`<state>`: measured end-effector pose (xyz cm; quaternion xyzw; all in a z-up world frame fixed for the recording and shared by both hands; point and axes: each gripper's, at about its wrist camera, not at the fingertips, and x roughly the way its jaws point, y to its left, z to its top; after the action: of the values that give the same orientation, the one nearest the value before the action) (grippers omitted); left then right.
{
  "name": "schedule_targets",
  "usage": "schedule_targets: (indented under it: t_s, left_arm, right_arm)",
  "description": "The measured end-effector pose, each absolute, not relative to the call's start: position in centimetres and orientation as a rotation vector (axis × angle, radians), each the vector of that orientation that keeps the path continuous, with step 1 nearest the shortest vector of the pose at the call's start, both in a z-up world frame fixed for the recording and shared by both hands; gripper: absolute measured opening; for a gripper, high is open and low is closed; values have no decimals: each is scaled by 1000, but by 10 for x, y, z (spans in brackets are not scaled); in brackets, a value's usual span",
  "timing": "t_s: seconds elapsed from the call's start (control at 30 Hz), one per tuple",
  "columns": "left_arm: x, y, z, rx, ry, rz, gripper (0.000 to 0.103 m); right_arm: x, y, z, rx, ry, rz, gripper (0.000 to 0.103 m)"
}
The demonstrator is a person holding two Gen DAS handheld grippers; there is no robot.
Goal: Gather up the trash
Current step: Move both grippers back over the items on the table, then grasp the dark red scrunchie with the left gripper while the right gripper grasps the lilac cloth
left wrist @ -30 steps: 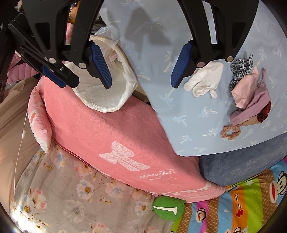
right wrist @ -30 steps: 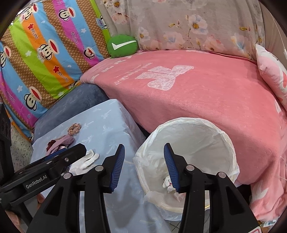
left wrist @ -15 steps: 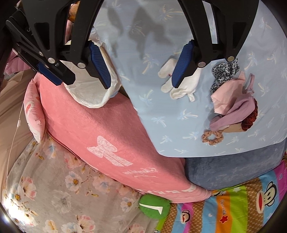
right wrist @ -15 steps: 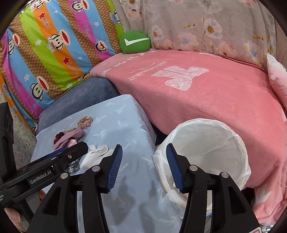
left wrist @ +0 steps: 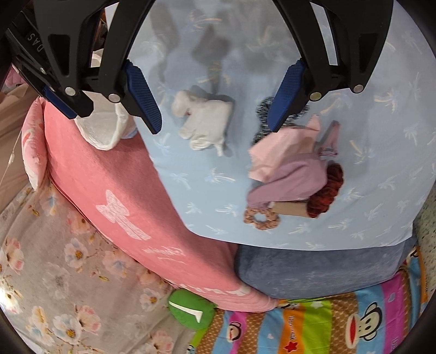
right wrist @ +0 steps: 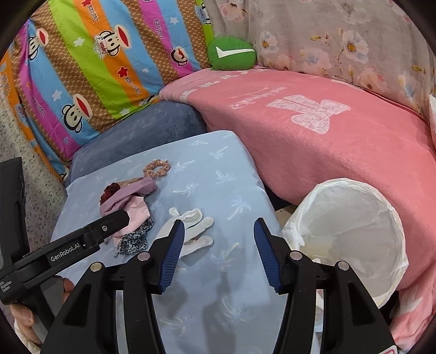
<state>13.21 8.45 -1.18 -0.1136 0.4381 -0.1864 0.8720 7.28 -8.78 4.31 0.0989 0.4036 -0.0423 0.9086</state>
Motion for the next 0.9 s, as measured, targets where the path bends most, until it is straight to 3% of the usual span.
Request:
schedule_targets:
  t_s: [0.5, 0.9]
  left_arm:
    - [174, 175, -37, -294, 950, -239, 76]
    - [227, 191, -56, -327, 1004, -248, 76]
  right_arm:
    - [132, -5, 16, 154, 900, 27, 52]
    - [191, 47, -6, 160, 941, 115, 52]
